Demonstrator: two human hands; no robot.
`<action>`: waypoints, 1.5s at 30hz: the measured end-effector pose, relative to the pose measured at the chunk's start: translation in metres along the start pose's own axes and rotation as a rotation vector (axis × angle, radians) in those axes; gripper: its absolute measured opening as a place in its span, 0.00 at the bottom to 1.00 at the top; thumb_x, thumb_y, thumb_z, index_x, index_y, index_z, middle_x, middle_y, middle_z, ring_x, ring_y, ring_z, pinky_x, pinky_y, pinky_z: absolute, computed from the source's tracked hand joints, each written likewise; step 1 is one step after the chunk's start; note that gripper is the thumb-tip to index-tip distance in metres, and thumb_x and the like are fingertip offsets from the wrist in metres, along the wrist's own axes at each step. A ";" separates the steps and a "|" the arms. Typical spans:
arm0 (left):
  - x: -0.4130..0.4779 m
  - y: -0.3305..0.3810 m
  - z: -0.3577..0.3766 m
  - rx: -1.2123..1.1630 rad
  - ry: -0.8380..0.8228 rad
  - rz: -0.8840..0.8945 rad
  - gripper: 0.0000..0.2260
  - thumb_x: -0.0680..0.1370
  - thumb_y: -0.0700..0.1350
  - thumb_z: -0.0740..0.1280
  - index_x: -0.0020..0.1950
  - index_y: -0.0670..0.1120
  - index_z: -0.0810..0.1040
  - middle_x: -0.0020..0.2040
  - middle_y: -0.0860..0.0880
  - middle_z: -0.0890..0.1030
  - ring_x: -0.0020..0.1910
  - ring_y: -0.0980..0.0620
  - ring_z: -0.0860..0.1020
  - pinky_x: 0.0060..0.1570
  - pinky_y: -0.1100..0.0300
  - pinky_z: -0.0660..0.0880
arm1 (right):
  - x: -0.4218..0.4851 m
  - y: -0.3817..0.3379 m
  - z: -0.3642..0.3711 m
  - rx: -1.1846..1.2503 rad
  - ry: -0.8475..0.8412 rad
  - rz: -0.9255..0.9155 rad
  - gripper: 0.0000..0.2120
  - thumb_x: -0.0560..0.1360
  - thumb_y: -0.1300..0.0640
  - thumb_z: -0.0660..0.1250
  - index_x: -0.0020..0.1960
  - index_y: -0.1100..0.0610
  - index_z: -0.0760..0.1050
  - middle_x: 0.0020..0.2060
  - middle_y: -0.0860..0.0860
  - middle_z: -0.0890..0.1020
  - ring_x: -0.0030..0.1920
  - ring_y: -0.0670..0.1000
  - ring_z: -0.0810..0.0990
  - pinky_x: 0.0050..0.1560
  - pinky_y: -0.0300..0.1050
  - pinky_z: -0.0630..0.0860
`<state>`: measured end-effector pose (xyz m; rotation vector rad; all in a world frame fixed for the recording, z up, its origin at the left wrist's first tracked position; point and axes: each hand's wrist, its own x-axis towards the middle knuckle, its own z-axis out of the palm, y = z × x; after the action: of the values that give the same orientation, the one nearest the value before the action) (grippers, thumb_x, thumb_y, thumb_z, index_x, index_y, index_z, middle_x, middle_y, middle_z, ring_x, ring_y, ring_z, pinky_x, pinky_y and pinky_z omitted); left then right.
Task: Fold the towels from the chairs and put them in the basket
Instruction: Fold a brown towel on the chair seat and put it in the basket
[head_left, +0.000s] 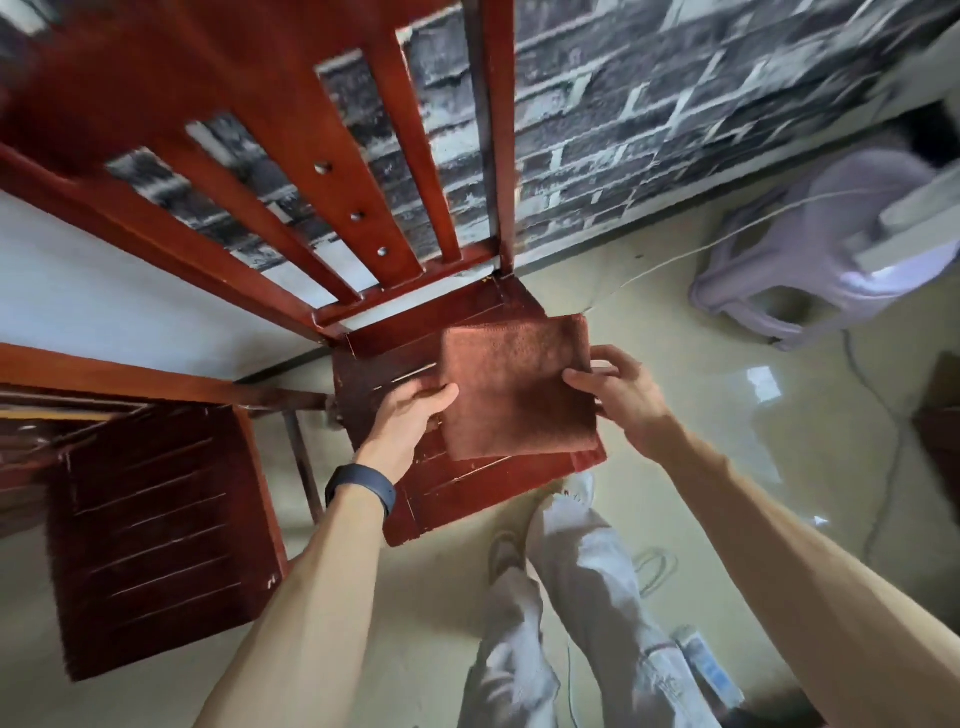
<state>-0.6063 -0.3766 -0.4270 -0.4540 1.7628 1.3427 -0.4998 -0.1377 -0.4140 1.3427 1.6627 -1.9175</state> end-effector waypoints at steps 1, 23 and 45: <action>-0.013 0.012 0.003 -0.016 -0.029 0.003 0.18 0.69 0.50 0.78 0.57 0.48 0.84 0.55 0.48 0.85 0.60 0.46 0.81 0.64 0.48 0.74 | -0.018 -0.015 -0.012 0.003 -0.015 -0.022 0.10 0.75 0.61 0.73 0.55 0.52 0.79 0.46 0.53 0.83 0.51 0.54 0.83 0.48 0.46 0.80; -0.340 0.230 0.318 0.434 -0.772 0.498 0.14 0.79 0.44 0.70 0.65 0.52 0.78 0.56 0.45 0.84 0.53 0.45 0.84 0.45 0.54 0.80 | -0.413 -0.056 -0.299 0.498 0.627 -0.560 0.16 0.77 0.56 0.72 0.62 0.43 0.77 0.48 0.59 0.84 0.49 0.55 0.86 0.40 0.56 0.83; -0.371 0.177 0.835 0.800 -0.992 0.265 0.09 0.80 0.43 0.67 0.59 0.51 0.80 0.47 0.52 0.85 0.40 0.54 0.81 0.37 0.61 0.77 | -0.397 0.057 -0.708 0.794 0.964 -0.351 0.11 0.77 0.53 0.72 0.57 0.40 0.79 0.50 0.58 0.83 0.49 0.51 0.86 0.40 0.53 0.84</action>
<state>-0.1821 0.3738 -0.0761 0.7880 1.3245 0.6799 0.0771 0.3302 -0.0826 2.7768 1.5568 -2.4698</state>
